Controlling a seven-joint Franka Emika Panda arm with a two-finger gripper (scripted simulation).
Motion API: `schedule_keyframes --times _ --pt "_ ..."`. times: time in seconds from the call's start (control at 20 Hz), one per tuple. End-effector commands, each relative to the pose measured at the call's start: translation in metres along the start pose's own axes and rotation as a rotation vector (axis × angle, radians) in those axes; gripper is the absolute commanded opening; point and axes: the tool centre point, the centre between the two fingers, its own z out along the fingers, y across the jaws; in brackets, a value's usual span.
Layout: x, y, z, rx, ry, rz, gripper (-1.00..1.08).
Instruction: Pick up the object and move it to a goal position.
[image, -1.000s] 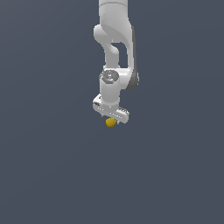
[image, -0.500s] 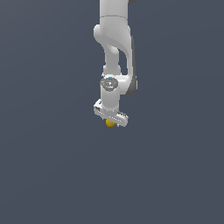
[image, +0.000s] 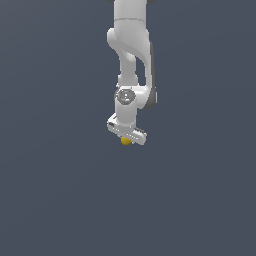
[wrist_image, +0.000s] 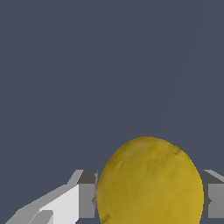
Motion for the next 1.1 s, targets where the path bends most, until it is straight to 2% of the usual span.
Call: schedule_keyframes --times 0.0,0.5,1.05 --pt "0.000 0.001 0.001 -0.001 -0.001 0.001 -1.00" --pt "0.009 0.005 -0.022 0.000 0.000 0.000 -1.00" --pt "0.043 0.022 -0.104 0.000 0.000 0.001 -1.00"
